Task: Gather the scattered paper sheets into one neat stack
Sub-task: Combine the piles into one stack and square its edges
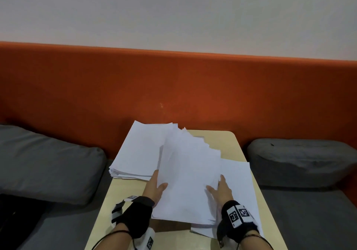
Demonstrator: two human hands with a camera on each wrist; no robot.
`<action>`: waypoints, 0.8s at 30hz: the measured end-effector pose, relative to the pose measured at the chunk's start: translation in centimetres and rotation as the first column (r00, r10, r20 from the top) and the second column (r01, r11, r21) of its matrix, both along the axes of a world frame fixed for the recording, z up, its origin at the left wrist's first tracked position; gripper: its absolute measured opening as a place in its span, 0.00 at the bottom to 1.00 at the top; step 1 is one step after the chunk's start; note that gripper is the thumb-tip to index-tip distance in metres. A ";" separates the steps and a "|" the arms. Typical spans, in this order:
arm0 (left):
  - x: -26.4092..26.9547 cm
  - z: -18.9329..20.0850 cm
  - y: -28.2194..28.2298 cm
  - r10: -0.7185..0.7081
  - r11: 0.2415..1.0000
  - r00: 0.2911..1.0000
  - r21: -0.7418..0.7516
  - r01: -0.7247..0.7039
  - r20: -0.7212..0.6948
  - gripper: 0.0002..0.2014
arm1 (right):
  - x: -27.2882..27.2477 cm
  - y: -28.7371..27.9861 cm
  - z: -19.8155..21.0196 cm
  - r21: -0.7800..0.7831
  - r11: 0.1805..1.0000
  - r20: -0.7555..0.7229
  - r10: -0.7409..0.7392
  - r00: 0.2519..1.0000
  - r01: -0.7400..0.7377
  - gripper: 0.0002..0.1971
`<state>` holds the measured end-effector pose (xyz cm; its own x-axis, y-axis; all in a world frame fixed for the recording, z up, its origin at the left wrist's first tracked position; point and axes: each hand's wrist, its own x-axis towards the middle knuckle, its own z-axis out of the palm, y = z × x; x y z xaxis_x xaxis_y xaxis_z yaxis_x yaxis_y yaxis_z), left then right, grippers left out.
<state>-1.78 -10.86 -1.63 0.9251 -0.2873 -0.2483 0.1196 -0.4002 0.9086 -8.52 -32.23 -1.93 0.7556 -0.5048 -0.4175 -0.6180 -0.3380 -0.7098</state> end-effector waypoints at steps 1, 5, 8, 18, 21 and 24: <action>-0.3 0.9 0.0 -0.011 1.000 1.000 -0.025 0.011 0.025 0.25 | 0.2 -0.3 -0.2 0.129 0.988 0.091 -0.101 0.991 0.089 0.42; -0.9 3.0 0.2 -0.037 0.989 0.995 -0.142 0.050 0.097 0.24 | 0.1 -1.6 0.9 0.590 0.784 0.203 -0.374 0.905 0.192 0.46; -0.9 3.9 0.1 -0.082 0.975 0.984 -0.194 0.112 0.158 0.18 | -0.3 -2.8 3.0 0.616 0.781 0.291 -0.348 0.891 0.104 0.22; 0.4 8.6 -2.0 0.075 0.959 0.895 -0.279 0.058 0.440 0.15 | -0.3 -2.2 10.1 0.338 0.941 0.687 -0.256 0.680 0.013 0.15; 0.4 9.6 -2.4 0.161 0.938 0.883 -0.348 0.003 0.441 0.15 | -0.5 -1.7 11.0 0.245 0.969 0.719 -0.160 0.677 -0.031 0.15; 0.2 9.9 -2.5 0.217 0.921 0.860 -0.390 -0.023 0.461 0.19 | -0.3 -1.4 10.7 0.202 0.973 0.712 -0.066 0.699 -0.114 0.20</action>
<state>-1.57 -13.37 8.30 0.9289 -0.1441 0.3411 -0.3508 -0.0473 0.9353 -8.85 -33.62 8.79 0.8803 -0.4480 0.1558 0.1080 -0.1304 -0.9856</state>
